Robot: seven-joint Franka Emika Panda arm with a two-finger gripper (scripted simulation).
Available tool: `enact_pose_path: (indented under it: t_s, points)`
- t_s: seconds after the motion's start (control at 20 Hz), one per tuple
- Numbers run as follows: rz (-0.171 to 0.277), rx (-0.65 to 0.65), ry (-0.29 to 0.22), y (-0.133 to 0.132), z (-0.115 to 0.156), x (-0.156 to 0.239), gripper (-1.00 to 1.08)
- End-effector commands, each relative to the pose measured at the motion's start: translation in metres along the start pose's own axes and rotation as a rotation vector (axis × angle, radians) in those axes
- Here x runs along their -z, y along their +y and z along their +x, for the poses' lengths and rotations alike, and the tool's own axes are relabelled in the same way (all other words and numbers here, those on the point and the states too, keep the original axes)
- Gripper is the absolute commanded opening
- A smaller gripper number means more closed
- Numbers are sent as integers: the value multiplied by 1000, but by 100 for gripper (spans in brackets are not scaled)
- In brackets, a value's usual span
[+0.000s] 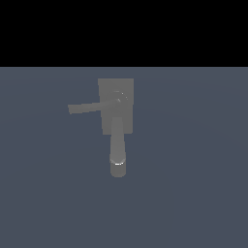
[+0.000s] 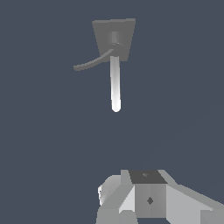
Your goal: Turn on the faucet by rotating a designated handle.
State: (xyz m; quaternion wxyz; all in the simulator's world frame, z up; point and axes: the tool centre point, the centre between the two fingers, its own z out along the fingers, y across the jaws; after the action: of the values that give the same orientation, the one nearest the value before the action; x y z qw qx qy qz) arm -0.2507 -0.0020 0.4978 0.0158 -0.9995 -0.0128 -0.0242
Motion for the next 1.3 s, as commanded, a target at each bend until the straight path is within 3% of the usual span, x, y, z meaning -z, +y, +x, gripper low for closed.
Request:
enact_pose_path:
  t_s: [0.0,0.8,1.25]
  points:
    - [14,4,-13,4,0,-3,-100]
    - [18,76,-34,-12,9,-15,-100]
    - [-83,61,4,-7,12,-6,-100]
